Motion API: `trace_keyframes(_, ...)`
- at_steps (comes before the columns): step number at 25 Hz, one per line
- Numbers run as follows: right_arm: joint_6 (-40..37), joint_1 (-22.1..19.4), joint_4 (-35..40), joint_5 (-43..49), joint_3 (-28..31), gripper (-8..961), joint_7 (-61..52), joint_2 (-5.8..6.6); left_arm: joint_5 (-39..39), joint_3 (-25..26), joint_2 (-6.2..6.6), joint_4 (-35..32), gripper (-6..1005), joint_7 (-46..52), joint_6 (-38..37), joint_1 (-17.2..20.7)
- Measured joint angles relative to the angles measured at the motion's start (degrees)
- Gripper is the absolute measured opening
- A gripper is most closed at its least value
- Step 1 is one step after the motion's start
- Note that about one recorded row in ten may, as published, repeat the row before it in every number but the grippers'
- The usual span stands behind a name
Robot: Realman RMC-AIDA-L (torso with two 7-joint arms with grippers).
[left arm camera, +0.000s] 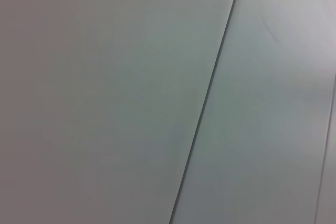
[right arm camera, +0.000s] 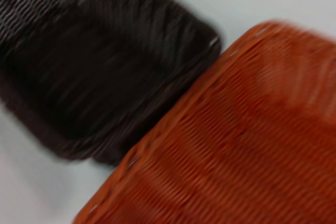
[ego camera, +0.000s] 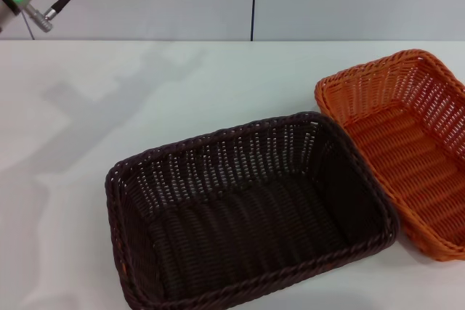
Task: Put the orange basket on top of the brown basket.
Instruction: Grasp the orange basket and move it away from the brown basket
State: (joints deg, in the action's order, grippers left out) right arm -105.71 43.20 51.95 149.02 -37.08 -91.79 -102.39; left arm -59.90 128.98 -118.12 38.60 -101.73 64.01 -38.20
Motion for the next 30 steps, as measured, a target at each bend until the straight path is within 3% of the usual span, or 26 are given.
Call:
trace_keyframes(4,-0.8,-0.2,-1.3,1.0,-7.0,713,0.2,-0.76,0.1,0.2,0.00,-0.8,859,-0.1,-0.4,-0.7)
trace_keyframes(12,-0.3,0.1,-4.2,1.3,-12.4,713,1.3,-2.36,0.5,0.7,0.02,-0.8,859,-0.1,-0.6,-0.7)
trace_keyframes(18,-1.4,0.6,-4.4,1.4,-13.6,713,2.4,-4.33,0.5,0.7,-0.11,-0.8,859,-0.1,-0.9,-0.7)
trace_keyframes(19,-2.4,0.9,-4.4,1.3,-14.9,713,2.4,-5.30,0.5,0.7,-0.13,-0.8,859,-0.1,-1.0,-0.7)
trace_keyframes(20,-2.4,0.9,-4.4,1.3,-14.9,713,2.4,-5.30,0.5,0.7,-0.13,-0.8,859,-0.1,-1.0,-0.7)
trace_keyframes(24,-6.0,1.9,-4.6,1.1,-17.1,714,2.5,-7.45,0.9,0.7,0.02,-0.9,859,-0.1,-2.0,-1.0)
trace_keyframes(30,-9.2,2.7,-4.6,1.1,-18.5,714,2.6,-9.20,0.8,0.7,0.17,-0.8,859,0.0,-3.0,-1.4)
